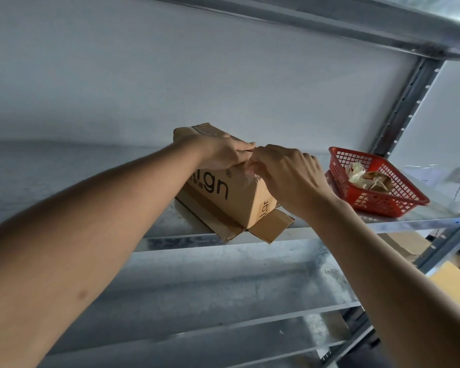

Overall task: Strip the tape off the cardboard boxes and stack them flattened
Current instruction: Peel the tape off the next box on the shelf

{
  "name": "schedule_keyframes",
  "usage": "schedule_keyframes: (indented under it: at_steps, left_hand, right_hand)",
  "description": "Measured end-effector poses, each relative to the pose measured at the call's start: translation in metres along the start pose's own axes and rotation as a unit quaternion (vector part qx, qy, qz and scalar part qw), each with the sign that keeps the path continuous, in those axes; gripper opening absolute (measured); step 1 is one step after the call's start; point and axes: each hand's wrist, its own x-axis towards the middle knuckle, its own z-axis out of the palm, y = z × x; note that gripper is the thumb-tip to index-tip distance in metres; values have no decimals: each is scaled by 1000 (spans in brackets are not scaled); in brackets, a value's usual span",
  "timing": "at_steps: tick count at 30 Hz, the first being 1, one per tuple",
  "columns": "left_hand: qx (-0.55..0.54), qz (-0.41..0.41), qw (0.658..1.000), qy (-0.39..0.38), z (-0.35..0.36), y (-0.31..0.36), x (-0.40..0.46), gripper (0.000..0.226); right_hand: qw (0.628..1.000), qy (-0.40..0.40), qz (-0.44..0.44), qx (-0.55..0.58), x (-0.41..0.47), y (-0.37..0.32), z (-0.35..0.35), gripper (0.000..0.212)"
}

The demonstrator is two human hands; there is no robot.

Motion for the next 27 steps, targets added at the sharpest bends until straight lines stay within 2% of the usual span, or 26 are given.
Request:
schedule_keyframes:
  at_steps: [3,5,10,12,14,18,21,24,27]
  left_hand:
    - [8,0,1000,6,2,-3,1,54]
    - [17,-3,1000,12,2,-4,2,56]
    - [-3,-5,1000,8,3,-6,4,56]
    - [-18,4,1000,-3,3,-7,4,51]
    - [-26,12,1000,-11,1,-8,2,58]
    - [-37,14,999,-24,-3,-5,2,47]
    - [-60,-2,998,-36,-3,-2,3,67]
    - [-34,-9,999,-36,-3,1,-4,77]
    - [-23,-7,999,-28,-6,-1,-8,76]
  right_hand:
    - [995,43,70,55,9,0,-3,14]
    - [991,79,86,60,20,0,-6,19]
    - [991,16,53,118,21,3,-12,13]
    - [992,-24,20,126,16,6,-18,10]
    - [990,-76,-12,118,11,4,-21,11]
    - [987,-151,-26,51,15,-9,-25,15]
    - [974,-196,-58,-101,20,-21,-28,23]
    - [947,-182,-142,-224,17,-34,-28,29]
    - [935,-177,-173,-256,20,-40,-23,38]
